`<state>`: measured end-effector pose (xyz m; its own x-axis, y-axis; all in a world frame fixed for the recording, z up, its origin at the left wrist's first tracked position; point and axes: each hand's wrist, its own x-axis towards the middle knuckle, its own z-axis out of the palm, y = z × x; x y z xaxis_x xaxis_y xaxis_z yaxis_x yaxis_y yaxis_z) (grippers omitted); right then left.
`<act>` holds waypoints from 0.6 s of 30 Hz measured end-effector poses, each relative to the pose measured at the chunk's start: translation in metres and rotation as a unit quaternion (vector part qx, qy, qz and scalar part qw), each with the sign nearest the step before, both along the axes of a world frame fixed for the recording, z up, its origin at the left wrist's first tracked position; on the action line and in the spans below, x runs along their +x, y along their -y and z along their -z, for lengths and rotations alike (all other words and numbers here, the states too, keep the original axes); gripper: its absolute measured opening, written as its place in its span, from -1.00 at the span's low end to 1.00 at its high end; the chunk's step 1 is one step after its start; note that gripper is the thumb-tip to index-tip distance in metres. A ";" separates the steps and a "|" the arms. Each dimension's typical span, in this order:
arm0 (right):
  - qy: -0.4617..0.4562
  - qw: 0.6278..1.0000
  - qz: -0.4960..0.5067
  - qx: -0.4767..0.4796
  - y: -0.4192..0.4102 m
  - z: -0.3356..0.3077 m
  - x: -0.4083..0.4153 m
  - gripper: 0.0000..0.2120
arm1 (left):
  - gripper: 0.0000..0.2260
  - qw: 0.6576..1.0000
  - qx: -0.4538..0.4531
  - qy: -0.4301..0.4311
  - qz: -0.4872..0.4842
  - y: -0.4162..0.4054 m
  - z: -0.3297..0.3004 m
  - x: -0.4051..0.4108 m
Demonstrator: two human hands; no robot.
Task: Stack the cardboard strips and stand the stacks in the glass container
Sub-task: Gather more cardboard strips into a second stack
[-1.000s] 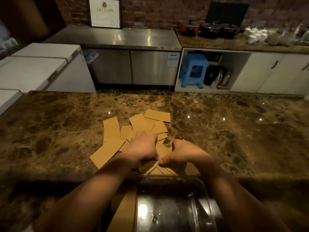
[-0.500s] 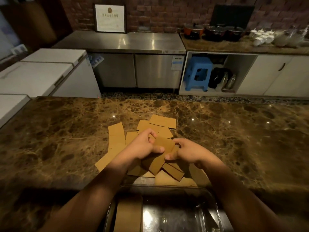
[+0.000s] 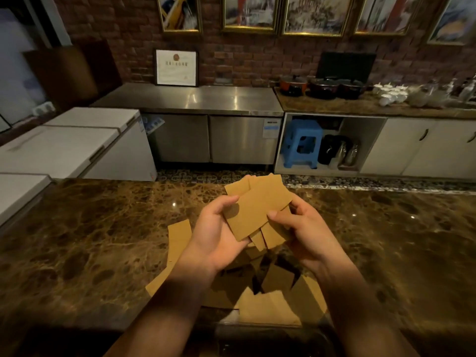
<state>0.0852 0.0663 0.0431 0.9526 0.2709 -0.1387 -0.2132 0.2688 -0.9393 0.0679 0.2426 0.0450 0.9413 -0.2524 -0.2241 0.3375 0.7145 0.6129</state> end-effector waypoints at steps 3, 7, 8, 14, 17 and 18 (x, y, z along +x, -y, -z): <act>-0.020 0.999 0.038 0.034 -0.004 0.001 -0.002 -0.72 | -0.65 0.999 -0.052 0.002 0.006 0.000 -0.001 -0.001; -0.080 0.987 0.093 0.099 0.001 0.006 -0.001 -0.79 | -0.62 0.999 -0.040 0.016 0.009 -0.003 0.001 -0.002; -0.097 0.982 0.102 0.122 0.003 0.006 0.000 -0.78 | -0.64 0.999 -0.021 0.024 -0.006 -0.005 0.001 -0.001; -0.115 0.969 0.122 0.182 0.016 0.005 -0.001 -0.76 | -0.67 0.998 0.037 0.050 -0.030 -0.010 0.000 0.002; -0.121 0.966 0.134 0.185 0.020 0.003 -0.001 -0.77 | -0.69 0.996 0.057 0.053 -0.042 -0.008 0.000 0.003; -0.122 0.967 0.130 0.181 0.021 0.003 -0.002 -0.77 | -0.69 0.996 0.059 0.046 -0.049 -0.007 0.000 0.004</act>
<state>0.0836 0.0458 0.0403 0.9459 0.0998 -0.3087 -0.2977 0.6451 -0.7037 0.0721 0.2495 0.0453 0.9779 -0.1352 -0.1594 0.2089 0.6620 0.7198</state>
